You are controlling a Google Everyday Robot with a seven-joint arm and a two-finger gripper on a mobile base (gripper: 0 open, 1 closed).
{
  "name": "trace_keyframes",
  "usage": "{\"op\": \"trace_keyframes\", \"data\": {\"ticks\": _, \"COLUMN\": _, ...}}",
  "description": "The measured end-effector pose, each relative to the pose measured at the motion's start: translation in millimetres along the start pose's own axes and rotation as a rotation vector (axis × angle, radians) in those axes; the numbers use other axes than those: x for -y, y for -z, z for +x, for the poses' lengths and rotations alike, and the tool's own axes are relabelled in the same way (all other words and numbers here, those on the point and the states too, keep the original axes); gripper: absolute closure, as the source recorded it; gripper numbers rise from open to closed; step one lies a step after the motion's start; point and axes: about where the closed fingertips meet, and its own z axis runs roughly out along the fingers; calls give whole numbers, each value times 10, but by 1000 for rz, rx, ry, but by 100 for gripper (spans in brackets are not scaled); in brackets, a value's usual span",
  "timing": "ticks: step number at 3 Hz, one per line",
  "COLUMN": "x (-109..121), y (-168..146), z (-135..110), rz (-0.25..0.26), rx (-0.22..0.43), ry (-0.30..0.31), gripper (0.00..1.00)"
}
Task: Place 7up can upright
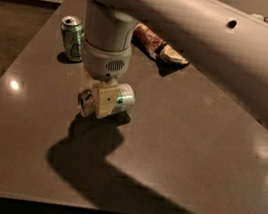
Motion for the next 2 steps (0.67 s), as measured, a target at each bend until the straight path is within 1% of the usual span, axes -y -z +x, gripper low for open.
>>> {"op": "trace_keyframes", "data": {"ticks": 1, "x": -13, "y": 274, "z": 44, "rz": 30, "rx": 86, "ry": -62, "gripper": 100}}
{"op": "trace_keyframes", "data": {"ticks": 2, "x": 10, "y": 497, "z": 118, "rz": 50, "rx": 199, "ry": -140, "gripper": 100}}
